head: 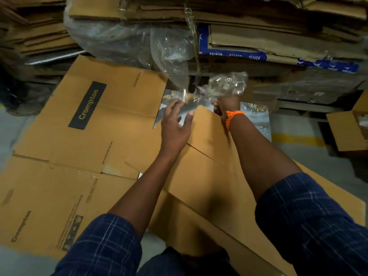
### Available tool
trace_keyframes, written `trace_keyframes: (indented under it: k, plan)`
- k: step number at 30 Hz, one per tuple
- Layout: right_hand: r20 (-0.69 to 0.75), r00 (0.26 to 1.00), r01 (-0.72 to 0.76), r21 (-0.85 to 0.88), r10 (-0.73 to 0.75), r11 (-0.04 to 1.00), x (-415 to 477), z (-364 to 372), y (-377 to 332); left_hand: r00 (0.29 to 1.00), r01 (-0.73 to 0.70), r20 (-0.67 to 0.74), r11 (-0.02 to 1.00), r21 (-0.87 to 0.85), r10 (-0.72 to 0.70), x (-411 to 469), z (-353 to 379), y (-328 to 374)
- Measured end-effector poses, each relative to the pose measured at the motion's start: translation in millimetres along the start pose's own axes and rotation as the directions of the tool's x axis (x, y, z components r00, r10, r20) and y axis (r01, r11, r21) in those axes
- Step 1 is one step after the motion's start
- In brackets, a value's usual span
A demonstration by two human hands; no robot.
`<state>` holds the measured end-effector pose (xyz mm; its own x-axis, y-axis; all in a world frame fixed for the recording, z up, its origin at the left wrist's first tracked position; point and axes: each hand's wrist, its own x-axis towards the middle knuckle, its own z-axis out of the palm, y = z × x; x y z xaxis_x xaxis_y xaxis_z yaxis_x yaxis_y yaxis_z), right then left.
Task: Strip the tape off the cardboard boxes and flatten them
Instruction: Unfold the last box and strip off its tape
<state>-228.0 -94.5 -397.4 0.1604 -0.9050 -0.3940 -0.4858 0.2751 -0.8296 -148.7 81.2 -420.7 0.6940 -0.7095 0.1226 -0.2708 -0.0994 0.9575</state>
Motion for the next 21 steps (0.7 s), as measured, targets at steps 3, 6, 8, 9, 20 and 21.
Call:
trace_keyframes:
  k: [3,6,8,9,20,21]
  plan:
    - [0.126,0.989,-0.118,0.376,0.076,0.919,-11.8,-8.6,-8.6,0.996,-0.054,-0.063,0.998,0.022,0.055,-2.5,1.9,5.2]
    - [0.135,0.991,-0.053,0.355,0.005,0.933,-43.6,-26.8,-9.6,0.996,-0.045,-0.081,0.999,0.019,0.046,-2.1,1.3,3.3]
    - [0.08,0.971,0.202,0.219,-0.224,0.954,-77.5,-31.7,-6.4,0.998,0.005,-0.058,1.0,-0.015,-0.006,-2.0,1.6,2.4]
    - [0.042,0.916,0.387,0.16,-0.398,0.908,-89.8,-30.6,-3.5,0.999,0.015,-0.05,0.999,-0.032,-0.017,-2.6,1.5,4.2]
    - [0.442,0.586,0.81,-0.311,-0.679,0.497,-124.2,-101.2,60.1,0.923,0.148,0.381,0.961,-0.233,-0.05,-19.8,36.3,66.9]
    - [0.424,0.62,0.777,-0.221,-0.66,0.589,-132.9,-109.6,63.5,0.945,0.146,0.32,0.964,-0.221,-0.07,-23.7,43.1,72.5]
